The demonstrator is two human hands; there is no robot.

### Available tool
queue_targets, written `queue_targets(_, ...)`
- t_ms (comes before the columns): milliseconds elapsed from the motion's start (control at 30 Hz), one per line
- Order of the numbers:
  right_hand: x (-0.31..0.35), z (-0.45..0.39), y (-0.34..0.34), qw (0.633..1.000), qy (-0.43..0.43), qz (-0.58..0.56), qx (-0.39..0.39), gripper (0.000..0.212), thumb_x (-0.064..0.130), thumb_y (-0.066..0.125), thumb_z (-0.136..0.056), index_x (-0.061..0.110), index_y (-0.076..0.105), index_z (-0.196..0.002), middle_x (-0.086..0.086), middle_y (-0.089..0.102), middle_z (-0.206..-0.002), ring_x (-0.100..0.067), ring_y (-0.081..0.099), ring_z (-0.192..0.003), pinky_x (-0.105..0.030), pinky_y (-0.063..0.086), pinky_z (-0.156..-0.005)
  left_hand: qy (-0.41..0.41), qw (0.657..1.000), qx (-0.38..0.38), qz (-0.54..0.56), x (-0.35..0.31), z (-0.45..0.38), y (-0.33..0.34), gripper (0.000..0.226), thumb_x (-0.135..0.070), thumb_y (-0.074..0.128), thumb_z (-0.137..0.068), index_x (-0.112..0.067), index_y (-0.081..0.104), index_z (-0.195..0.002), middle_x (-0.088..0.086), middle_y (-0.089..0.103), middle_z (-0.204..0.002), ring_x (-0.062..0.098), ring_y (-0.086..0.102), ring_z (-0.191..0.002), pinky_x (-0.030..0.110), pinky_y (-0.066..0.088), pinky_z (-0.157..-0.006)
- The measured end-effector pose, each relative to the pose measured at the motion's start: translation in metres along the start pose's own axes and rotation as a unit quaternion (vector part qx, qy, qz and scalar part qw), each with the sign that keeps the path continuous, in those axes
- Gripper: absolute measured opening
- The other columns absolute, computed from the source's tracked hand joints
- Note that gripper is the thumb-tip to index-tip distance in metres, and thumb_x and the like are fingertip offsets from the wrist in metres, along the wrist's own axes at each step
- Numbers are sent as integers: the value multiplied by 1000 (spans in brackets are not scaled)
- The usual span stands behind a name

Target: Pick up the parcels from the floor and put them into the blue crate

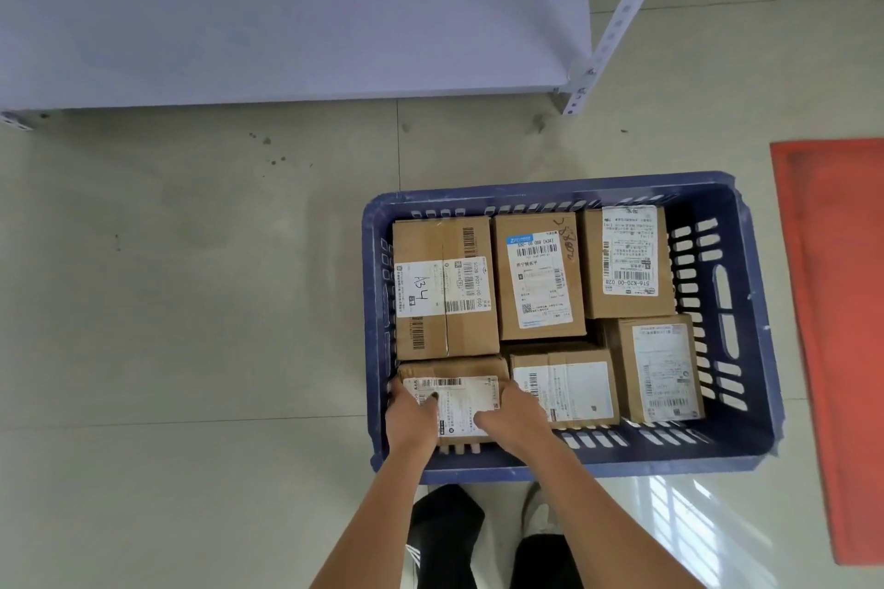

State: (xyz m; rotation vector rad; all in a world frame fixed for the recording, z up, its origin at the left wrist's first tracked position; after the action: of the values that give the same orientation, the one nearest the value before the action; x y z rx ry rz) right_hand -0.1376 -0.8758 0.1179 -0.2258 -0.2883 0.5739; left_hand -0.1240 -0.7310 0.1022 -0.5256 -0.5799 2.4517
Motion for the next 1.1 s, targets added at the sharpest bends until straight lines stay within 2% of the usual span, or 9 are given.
queue_targets(167,-2,-23,12,1000,3,-25,-6,53,21,63,-77,4,43,-124,-11,58,-114,-25,57,-100,-31,49,-76,1,1000,-23,9,4,-14,15,47,-7,51,-92,-8,32,-136,13,56,-130,29,59,-113,44,53,-91)
queue_targets(333,-4,-37,19,999,11,-28,-19,55,19,63,-80,1,38,-124,-14,55,-118,-28,56,-108,-33,48,-83,-11,999,-44,1,6,-16,23,46,-3,48,-93,-7,31,-136,15,56,-127,28,59,-113,34,50,-90)
queue_targets(400,-4,-42,18,1000,11,-13,-24,51,20,61,-80,0,40,-122,-13,56,-113,-27,58,-103,-34,49,-80,-13,999,-42,-10,5,-17,22,42,-4,49,-93,-5,34,-133,16,58,-124,28,60,-111,34,50,-89)
queue_targets(533,0,-39,14,1000,8,-6,-19,41,21,59,-79,1,48,-113,-7,52,-94,-22,53,-83,-26,39,-62,-14,999,-33,-37,6,-17,17,41,-9,53,-92,-4,37,-130,17,59,-122,29,60,-111,37,53,-88)
queue_targets(700,1,-41,22,1000,-5,5,6,36,22,59,-79,2,53,-108,-10,54,-106,-21,52,-86,-26,39,-66,-31,998,-50,-24,10,-18,15,35,-5,52,-92,-2,41,-124,18,59,-121,30,60,-110,40,53,-90)
queue_targets(800,3,-45,25,1000,-13,27,4,15,19,57,-78,7,53,-85,-11,50,-108,-21,50,-82,-23,37,-58,-49,997,-59,-33,10,-25,19,43,-4,52,-91,-2,38,-131,19,58,-124,32,58,-113,40,50,-95)
queue_targets(933,2,-52,27,999,-22,36,-4,40,23,58,-78,1,57,-111,-13,53,-117,-21,52,-87,-25,41,-66,-64,996,-61,-34,13,-32,23,43,-3,52,-91,-4,38,-131,18,57,-125,32,57,-114,41,49,-96)
queue_targets(1000,2,-53,28,999,-26,30,-1,36,24,60,-77,2,58,-105,-10,56,-107,-19,52,-81,-21,38,-56,-73,995,-61,-36,14,-35,24,39,-4,53,-90,-5,41,-128,18,57,-125,32,56,-115,41,49,-96)
queue_targets(1100,2,-55,27,999,-30,35,-9,18,25,60,-78,9,52,-80,-2,50,-82,-12,45,-67,-17,31,-47,-84,994,-57,-42,12,-38,25,39,-4,54,-90,-6,42,-127,17,55,-127,32,54,-118,40,48,-96)
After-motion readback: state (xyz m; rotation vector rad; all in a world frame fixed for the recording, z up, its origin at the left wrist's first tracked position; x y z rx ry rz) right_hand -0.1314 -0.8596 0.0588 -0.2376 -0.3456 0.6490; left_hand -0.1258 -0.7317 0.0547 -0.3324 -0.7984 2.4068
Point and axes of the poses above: each hand's wrist, its own z-axis away from the middle knuckle, its own y-axis out of the palm, x = y × z, the point moved 3 cm from there along -z, towards the middle knuckle
